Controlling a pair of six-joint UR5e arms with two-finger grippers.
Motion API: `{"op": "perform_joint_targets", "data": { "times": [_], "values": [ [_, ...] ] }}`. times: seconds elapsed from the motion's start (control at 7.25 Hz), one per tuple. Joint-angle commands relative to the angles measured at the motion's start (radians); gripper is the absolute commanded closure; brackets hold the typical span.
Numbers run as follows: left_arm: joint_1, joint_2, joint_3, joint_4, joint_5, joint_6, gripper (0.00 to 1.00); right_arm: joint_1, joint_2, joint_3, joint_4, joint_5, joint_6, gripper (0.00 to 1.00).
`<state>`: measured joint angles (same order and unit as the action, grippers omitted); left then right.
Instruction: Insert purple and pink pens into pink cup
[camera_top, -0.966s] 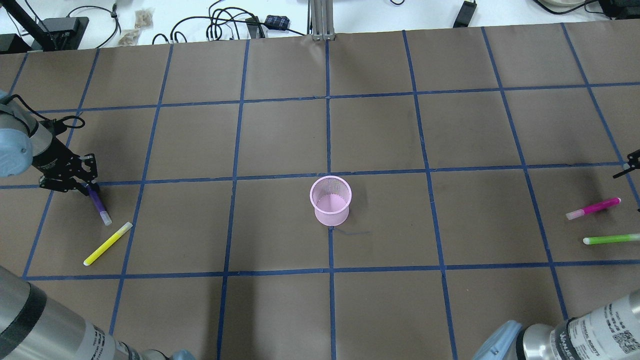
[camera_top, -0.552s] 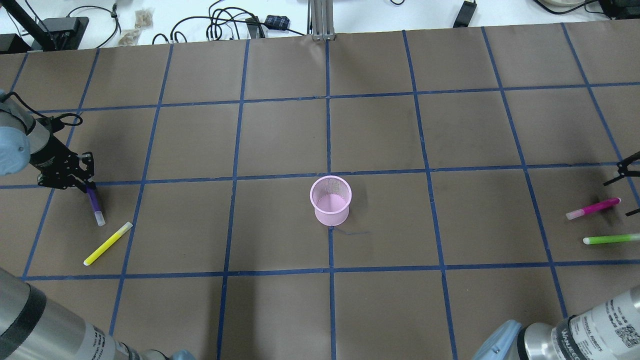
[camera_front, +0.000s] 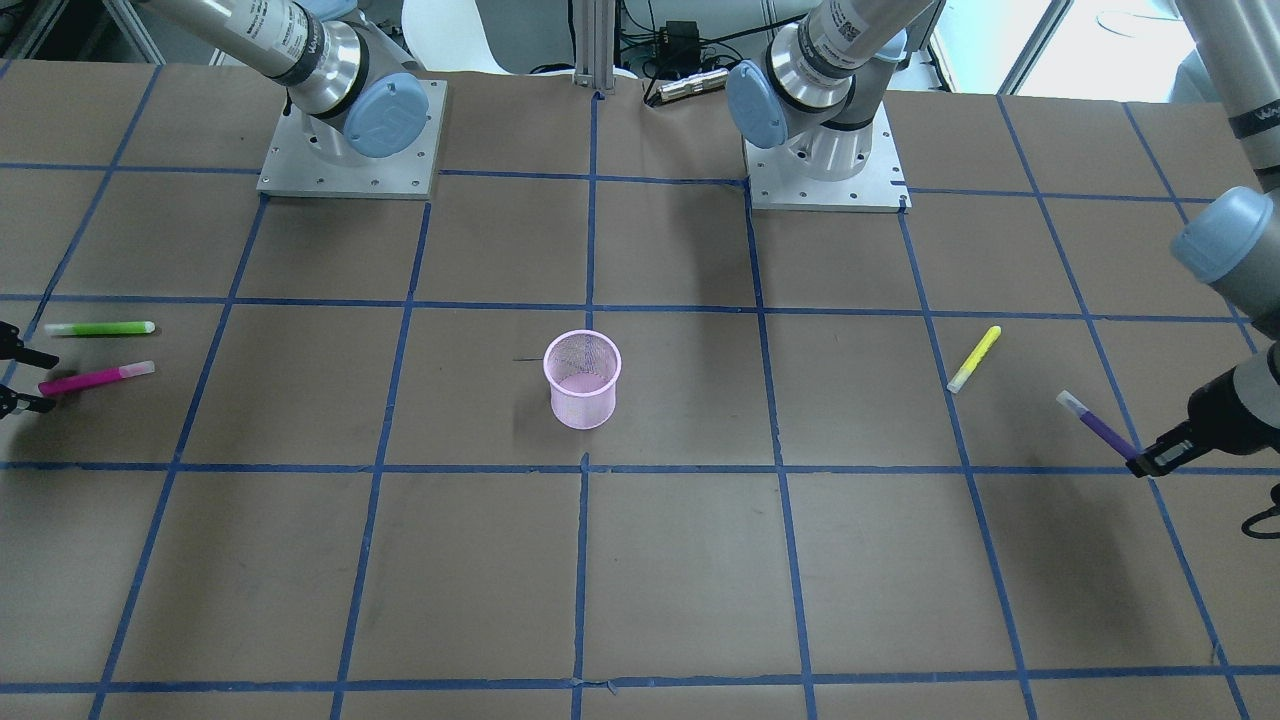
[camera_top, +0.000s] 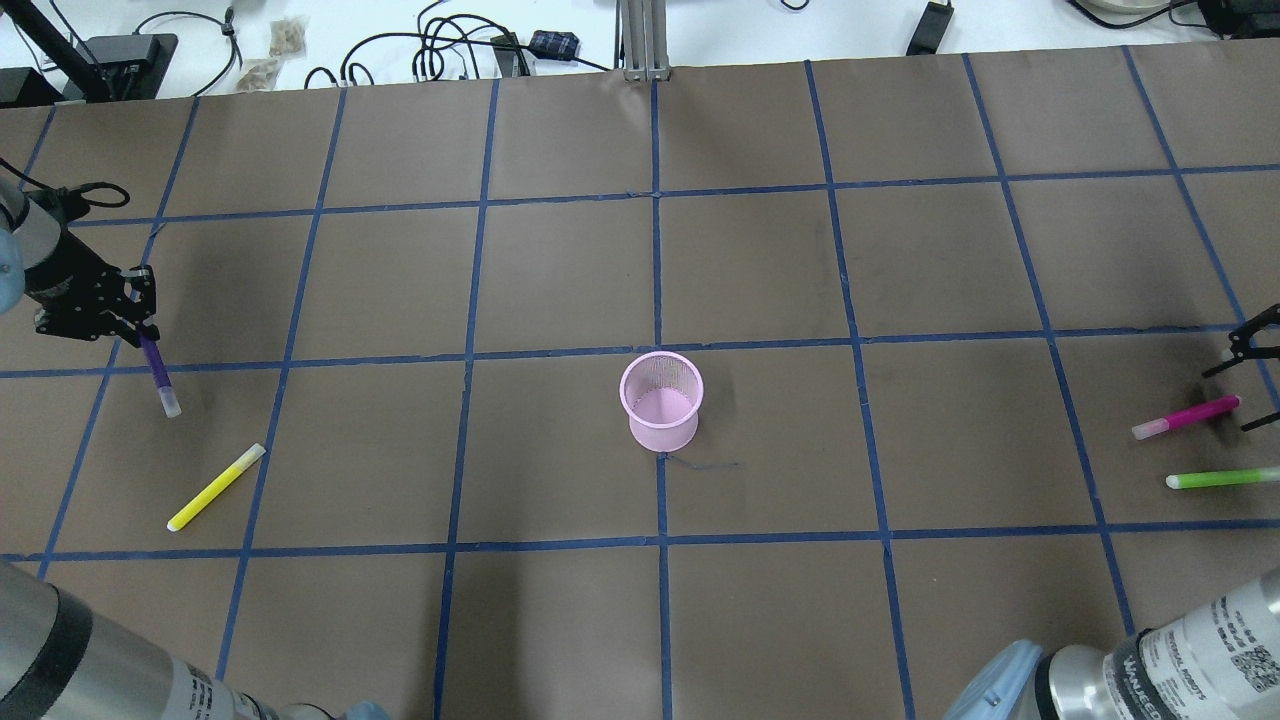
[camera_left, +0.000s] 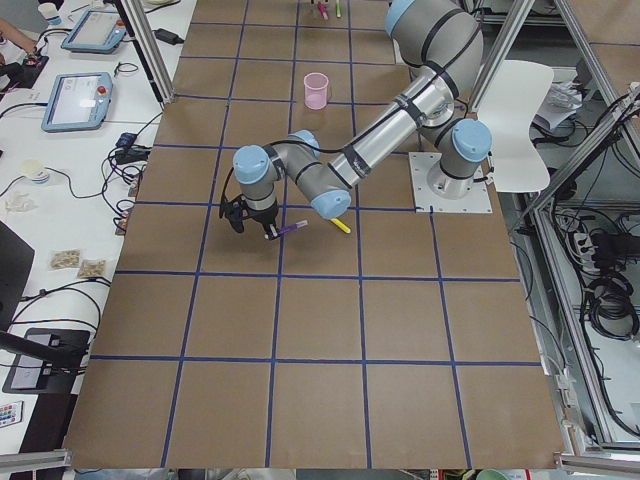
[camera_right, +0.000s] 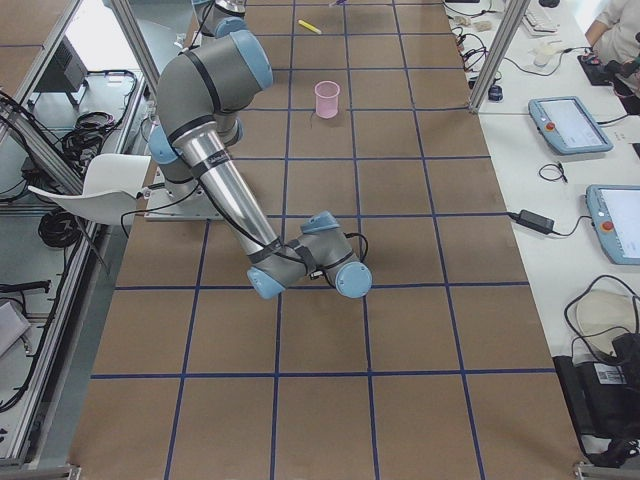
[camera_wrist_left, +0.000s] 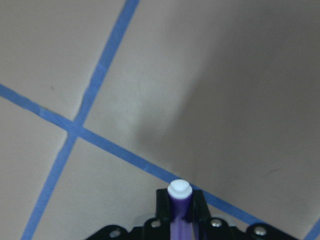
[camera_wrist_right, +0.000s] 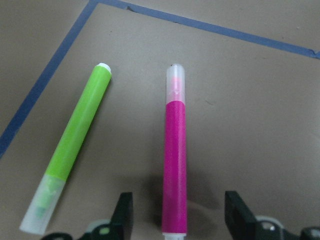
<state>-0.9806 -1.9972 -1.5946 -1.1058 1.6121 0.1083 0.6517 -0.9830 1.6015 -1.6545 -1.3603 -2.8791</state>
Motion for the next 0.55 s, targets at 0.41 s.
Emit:
{"op": "perform_joint_targets", "data": {
  "times": [0.41],
  "values": [
    [-0.194,0.142,0.025,-0.031,0.003,-0.154,1.0,0.0,0.0,-0.001,-0.011,0.04,0.003,0.85]
  ]
}}
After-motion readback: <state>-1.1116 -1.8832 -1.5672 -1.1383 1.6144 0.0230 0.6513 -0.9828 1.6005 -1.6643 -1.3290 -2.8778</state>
